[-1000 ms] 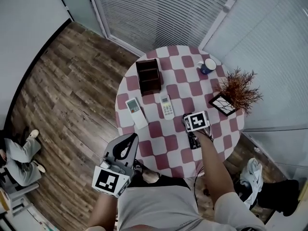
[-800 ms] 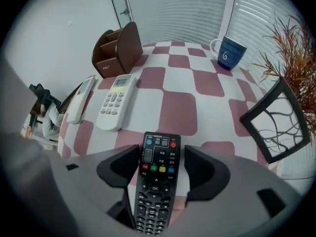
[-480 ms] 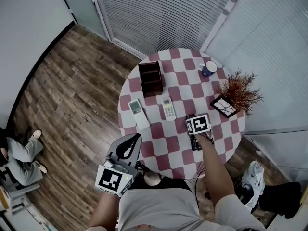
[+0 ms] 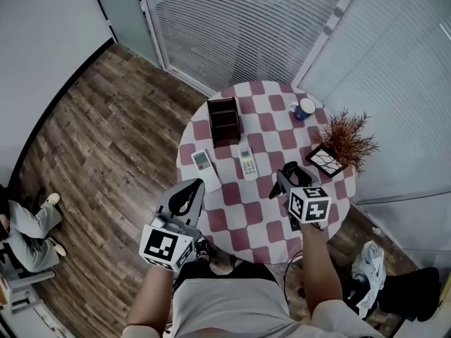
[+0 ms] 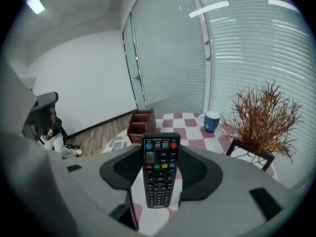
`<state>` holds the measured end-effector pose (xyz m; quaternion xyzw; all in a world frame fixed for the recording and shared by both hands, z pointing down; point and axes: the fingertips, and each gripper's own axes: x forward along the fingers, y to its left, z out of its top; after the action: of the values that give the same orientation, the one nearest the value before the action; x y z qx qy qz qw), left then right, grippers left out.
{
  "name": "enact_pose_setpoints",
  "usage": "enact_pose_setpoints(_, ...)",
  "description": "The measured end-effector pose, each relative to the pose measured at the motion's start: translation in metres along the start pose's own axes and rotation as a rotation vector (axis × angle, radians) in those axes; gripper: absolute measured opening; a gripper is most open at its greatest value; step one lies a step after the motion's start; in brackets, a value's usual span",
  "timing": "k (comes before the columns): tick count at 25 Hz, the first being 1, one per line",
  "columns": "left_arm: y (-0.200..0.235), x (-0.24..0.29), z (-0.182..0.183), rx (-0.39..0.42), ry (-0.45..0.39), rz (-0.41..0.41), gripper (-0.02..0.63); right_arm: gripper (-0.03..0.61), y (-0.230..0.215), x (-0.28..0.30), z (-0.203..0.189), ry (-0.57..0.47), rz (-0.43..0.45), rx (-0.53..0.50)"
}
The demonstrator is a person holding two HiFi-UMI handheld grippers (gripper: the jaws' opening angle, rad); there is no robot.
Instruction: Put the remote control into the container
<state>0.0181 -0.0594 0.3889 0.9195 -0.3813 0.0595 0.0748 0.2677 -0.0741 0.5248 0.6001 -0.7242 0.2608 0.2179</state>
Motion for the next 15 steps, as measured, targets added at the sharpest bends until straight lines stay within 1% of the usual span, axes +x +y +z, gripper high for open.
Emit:
enact_pose_setpoints(5,0.018,0.01,0.007,0.016,-0.029,0.016,0.009,0.23,0.029,-0.013,0.068,-0.236,0.046,-0.009)
enact_pose_setpoints(8,0.034,0.02,0.009,0.041,-0.032,0.024,0.009,0.23,0.05,-0.013,0.112,-0.353,0.087,-0.023)
enact_pose_setpoints(11,0.054,0.029,0.012,0.04,-0.041,0.033,0.009,0.23,0.07,-0.006,0.151,-0.433,0.115,-0.053)
enact_pose_setpoints(15,0.081,0.04,0.011,0.03,-0.046,0.041,0.009,0.23,0.088,0.015,0.191,-0.495,0.12,-0.08)
